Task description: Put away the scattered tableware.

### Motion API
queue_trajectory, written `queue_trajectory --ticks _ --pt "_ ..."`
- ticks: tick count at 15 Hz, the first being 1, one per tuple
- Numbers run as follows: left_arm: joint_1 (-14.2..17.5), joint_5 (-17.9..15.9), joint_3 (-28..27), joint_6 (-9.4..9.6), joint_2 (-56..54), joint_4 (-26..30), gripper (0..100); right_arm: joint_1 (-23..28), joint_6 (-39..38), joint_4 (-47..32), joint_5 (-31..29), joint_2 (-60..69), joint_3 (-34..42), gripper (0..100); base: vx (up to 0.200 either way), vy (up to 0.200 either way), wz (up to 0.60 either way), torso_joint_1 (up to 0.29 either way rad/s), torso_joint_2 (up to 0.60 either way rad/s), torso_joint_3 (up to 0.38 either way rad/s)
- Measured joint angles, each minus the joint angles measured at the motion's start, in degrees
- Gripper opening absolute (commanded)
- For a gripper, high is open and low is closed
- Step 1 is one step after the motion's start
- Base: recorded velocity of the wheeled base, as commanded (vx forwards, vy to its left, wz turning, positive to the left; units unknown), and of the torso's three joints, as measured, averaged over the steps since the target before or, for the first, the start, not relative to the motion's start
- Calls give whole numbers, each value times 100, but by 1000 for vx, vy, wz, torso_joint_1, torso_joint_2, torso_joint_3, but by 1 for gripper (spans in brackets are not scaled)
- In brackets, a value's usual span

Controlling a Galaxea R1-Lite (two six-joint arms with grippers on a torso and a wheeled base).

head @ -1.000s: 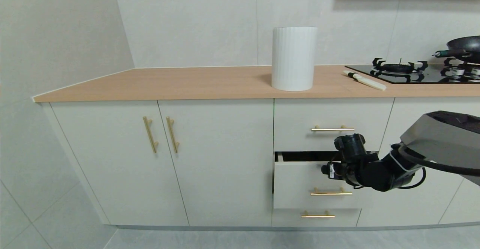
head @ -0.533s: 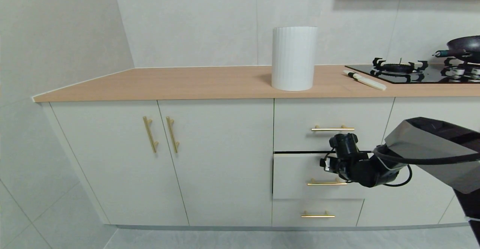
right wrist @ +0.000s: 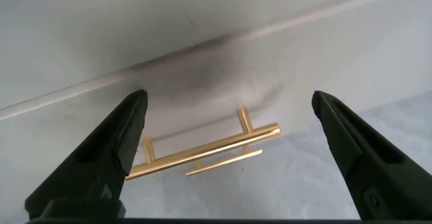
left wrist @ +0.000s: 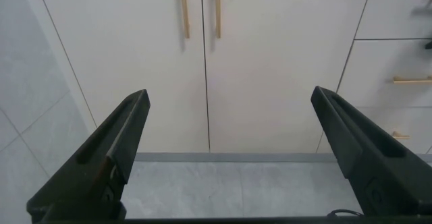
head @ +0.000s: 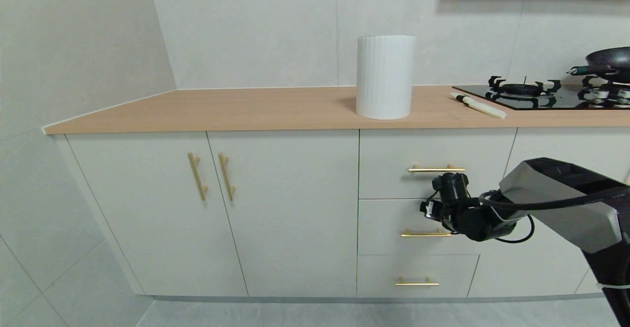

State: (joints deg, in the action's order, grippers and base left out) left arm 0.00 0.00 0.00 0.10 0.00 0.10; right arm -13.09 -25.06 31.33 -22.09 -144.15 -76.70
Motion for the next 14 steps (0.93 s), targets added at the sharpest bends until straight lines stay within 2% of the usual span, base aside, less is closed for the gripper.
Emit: queue_trajectory --ticks 4,6,10,14 --pt "0 0 0 0 0 0 100 41 -61 17 -62 -50 -118 100 0 0 0 0 0 0" --pt "0 0 0 0 0 0 100 61 -72 127 -87 82 91 100 0 0 0 0 0 0" --pt "0 0 0 0 0 0 100 -11 -50 107 -46 1006 1224 100 0 0 0 0 0 0" --pt "0 0 0 -2 0 0 100 -60 40 85 -100 3026 2678 100 0 0 0 0 0 0"
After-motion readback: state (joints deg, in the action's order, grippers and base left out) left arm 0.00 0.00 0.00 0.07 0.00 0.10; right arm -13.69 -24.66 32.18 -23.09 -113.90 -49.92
